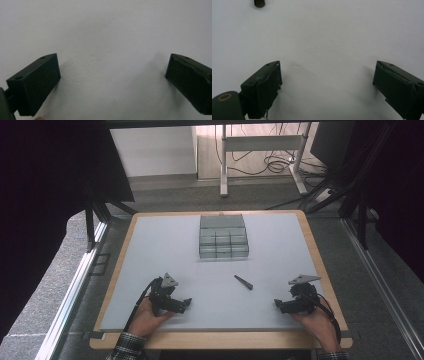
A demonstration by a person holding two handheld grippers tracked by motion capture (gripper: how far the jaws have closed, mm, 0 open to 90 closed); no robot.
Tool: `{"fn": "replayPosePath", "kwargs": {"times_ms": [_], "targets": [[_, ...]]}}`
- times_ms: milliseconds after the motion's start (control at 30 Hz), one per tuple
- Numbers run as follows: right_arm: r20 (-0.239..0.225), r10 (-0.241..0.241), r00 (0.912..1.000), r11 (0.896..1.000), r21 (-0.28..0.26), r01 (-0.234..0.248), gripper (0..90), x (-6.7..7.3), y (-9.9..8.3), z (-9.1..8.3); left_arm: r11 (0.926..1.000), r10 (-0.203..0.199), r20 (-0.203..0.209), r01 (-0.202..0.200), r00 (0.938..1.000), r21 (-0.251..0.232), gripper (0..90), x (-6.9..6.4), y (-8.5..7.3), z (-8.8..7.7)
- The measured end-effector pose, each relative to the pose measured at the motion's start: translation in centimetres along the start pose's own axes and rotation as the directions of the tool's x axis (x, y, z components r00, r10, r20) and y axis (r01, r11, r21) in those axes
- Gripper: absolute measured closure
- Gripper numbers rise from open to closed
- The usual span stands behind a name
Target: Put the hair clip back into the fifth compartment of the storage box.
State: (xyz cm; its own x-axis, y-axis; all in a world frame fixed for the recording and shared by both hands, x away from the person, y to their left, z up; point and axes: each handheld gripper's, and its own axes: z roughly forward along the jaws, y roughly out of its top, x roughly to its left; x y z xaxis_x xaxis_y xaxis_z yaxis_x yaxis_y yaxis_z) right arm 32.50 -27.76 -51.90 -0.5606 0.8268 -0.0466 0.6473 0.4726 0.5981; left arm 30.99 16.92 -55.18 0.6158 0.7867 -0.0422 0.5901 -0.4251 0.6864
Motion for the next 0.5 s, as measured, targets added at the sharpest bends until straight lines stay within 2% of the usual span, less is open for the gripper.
{"fn": "replayPosePath", "kwargs": {"times_ms": [200,300,333,500], "targets": [[0.007,0.009,0.9999,0.999,0.040,-0.010,8.3,0.1,0.5,-0.1,1.0000,0.001,0.000,-0.001,1.0000,0.001,0.0,0.0,0.0,0.0],[0.006,0.018,0.9998,0.998,0.056,-0.019,10.5,0.2,0.7,-0.1,1.0000,0.001,0.000,-0.001,1.0000,0.001,0.0,0.0,0.0,0.0],[-0.009,0.028,0.9996,0.997,0.066,-0.027,13.4,0.1,0.9,-0.3,1.0000,0.001,0.000,-0.001,1.0000,0.001,0.0,0.0,0.0,0.0],[-0.020,0.030,0.9993,0.997,0.067,-0.029,16.2,0.2,1.2,-0.6,1.0000,0.000,0.000,0.000,1.0000,0.000,0.0,0.0,0.0,0.0]]}}
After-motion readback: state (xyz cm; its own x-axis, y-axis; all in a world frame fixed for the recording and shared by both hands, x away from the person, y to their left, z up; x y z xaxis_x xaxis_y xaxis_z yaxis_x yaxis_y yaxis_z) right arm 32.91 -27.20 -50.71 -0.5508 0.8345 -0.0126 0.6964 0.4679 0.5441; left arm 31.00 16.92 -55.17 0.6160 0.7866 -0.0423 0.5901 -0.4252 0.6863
